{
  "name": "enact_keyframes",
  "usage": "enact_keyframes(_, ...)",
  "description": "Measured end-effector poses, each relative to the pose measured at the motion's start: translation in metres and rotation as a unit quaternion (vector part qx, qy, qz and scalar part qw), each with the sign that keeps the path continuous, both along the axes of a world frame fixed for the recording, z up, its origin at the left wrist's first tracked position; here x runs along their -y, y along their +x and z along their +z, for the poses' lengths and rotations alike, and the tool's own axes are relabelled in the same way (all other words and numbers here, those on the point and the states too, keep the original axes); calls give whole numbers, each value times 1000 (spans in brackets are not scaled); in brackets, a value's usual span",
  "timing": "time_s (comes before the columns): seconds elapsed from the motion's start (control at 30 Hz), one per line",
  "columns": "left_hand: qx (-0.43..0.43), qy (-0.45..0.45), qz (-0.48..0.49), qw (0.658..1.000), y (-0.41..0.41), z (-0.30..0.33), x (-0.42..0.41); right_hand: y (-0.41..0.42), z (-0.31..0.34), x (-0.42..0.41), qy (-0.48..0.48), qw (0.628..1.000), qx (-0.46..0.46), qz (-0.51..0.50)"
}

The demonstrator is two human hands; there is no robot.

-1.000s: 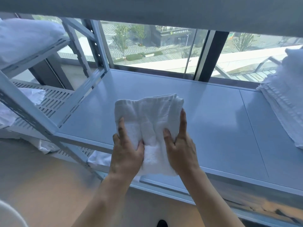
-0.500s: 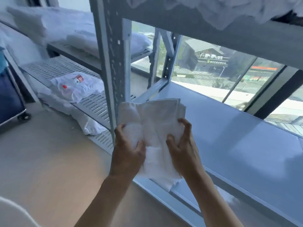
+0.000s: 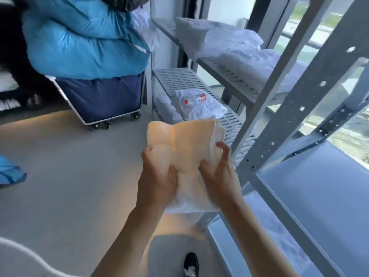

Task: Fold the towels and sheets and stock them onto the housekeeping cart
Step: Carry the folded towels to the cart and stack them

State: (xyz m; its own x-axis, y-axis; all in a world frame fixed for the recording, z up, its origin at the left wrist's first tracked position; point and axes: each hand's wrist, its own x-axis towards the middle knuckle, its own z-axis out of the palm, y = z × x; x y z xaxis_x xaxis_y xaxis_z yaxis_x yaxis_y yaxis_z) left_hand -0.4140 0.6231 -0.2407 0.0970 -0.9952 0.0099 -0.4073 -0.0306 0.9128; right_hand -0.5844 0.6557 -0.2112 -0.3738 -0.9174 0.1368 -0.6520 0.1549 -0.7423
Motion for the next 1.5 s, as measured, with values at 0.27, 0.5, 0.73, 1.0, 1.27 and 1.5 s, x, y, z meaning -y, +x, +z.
enact_keyframes(0.27, 68, 16, 132, 989, 63, -20, 94, 57, -34, 146, 30, 989, 6, 142)
enact_keyframes(0.5, 72, 19, 211, 975, 74, -10, 193, 74, -37, 281, 32, 974, 23, 224)
enact_keyframes(0.73, 82, 34, 262, 961, 100, -5, 261, 108, -41, 373, 48, 954, 16, 294)
enact_keyframes(1.0, 79, 53, 346, 933, 167, -13, 313, 192, -41, 446, 55, 930, 25, 362)
enact_keyframes(1.27, 67, 38, 339, 938, 282, -12, 392, 308, -34, 520, 33, 934, -8, 355)
enact_keyframes(1.5, 88, 2, 335, 938, 417, 25, 450, 439, 0, 577, -2, 939, 14, 343)
